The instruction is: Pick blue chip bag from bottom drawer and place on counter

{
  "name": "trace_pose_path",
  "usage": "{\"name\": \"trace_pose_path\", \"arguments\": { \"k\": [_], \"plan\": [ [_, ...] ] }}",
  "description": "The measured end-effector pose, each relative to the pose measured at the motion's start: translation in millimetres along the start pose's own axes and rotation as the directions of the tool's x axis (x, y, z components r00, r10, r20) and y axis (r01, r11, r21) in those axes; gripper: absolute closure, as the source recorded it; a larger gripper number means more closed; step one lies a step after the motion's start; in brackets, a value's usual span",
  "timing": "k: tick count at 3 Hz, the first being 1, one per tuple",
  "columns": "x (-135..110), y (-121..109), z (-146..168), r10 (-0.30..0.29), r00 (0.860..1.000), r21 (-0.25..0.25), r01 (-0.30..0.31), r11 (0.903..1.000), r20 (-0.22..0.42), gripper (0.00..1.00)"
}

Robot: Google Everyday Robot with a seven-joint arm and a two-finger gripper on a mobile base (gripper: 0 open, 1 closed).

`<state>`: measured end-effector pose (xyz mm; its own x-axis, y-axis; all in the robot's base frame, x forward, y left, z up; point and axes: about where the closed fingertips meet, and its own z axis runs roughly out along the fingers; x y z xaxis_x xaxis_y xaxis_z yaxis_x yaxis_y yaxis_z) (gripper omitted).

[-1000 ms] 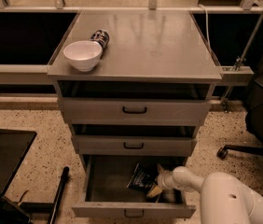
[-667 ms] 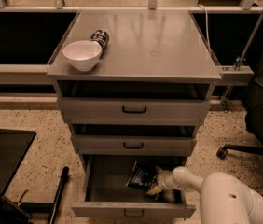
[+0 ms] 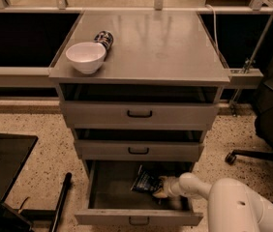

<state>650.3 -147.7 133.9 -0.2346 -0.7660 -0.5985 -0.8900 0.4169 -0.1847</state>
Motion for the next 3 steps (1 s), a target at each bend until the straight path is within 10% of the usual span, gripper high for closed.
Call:
{"name": "trace_pose_path", "arguments": {
  "k": [2,3],
  "plan": [
    [-28.2,-10.4,-41.6,-0.086,0.996,0.114,0.082,0.9901,0.026,1.00],
    [-63.6,-48.1,-117.8,-0.169,0.985,0.283,0.156,0.9463,0.022,1.00]
  ]
}}
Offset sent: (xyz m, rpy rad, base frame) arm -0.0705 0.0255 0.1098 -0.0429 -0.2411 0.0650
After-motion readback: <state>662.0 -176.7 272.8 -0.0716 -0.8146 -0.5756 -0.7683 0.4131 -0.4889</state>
